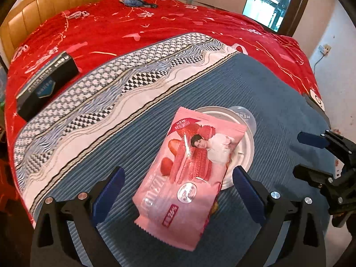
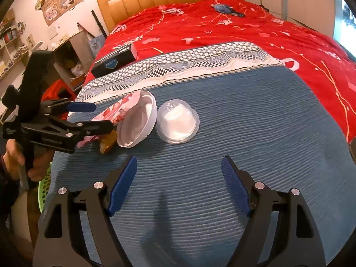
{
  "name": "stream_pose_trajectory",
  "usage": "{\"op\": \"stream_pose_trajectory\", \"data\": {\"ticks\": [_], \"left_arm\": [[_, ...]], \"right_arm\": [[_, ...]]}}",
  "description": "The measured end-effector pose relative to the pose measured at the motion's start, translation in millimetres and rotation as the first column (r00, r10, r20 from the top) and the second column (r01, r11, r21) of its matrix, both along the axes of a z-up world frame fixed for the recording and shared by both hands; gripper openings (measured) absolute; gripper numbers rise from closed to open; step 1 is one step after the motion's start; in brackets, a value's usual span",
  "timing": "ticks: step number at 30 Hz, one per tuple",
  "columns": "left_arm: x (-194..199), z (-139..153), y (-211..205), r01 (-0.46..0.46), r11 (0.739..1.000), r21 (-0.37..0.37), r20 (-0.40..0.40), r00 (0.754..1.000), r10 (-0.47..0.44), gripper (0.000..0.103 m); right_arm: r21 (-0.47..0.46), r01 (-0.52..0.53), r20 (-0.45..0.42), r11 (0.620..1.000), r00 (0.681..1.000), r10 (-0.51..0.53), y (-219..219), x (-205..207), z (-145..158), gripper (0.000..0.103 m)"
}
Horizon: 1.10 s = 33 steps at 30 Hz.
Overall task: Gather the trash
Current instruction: 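Move the left tool back to the bed and grasp the pink snack wrapper, then grasp the bread crust with the right tool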
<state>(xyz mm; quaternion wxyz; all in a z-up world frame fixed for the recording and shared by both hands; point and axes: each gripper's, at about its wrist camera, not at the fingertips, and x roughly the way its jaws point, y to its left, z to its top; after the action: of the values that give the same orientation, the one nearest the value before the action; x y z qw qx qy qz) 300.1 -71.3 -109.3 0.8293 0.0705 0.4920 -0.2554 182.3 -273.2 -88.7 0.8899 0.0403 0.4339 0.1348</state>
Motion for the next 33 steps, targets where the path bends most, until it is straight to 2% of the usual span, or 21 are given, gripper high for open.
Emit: {"op": "stream_pose_trajectory", "data": {"ticks": [3,4,5,8,13,20,25,30,33], "left_arm": [[3,-5,0,0.000,1.000,-0.020,-0.008,1.000,0.000,0.094],[2,-5,0,0.003,1.000,-0.030,0.002,1.000,-0.003,0.090],[1,-5,1,0.007,0.999,-0.038,0.005,1.000,-0.007,0.078],[-1,-6,3,0.006,0.998,-0.064,-0.011,1.000,-0.007,0.065],[-12,5,15,-0.027,0.995,-0.094,0.021,0.999,0.029,0.059],[-34,32,53,-0.122,0.984,-0.133,0.059,0.990,0.131,0.050],[-52,42,94,-0.210,0.964,-0.162,0.064,0.973,0.222,0.046],[-69,45,124,-0.274,0.946,-0.172,0.075,0.954,0.290,0.045],[-77,44,140,-0.307,0.935,-0.178,0.073,0.943,0.323,0.045]], "right_arm": [[-0.006,-0.008,-0.001,1.000,1.000,0.008,2,3,-1,0.078],[-0.009,-0.011,-0.001,1.000,1.000,0.011,3,3,-1,0.078],[-0.009,-0.013,-0.001,1.000,1.000,0.013,4,4,-1,0.078],[-0.011,-0.020,0.003,1.000,1.000,0.020,7,5,-1,0.078],[-0.008,-0.033,0.008,0.999,0.999,0.033,14,7,1,0.078],[-0.021,-0.073,0.026,0.997,0.997,0.073,41,20,4,0.080],[-0.076,-0.102,0.046,0.992,0.993,0.105,64,35,6,0.085],[-0.108,-0.098,0.038,0.989,0.994,0.103,75,57,6,0.085],[-0.115,-0.121,0.050,0.986,0.991,0.127,84,53,6,0.085]]}}
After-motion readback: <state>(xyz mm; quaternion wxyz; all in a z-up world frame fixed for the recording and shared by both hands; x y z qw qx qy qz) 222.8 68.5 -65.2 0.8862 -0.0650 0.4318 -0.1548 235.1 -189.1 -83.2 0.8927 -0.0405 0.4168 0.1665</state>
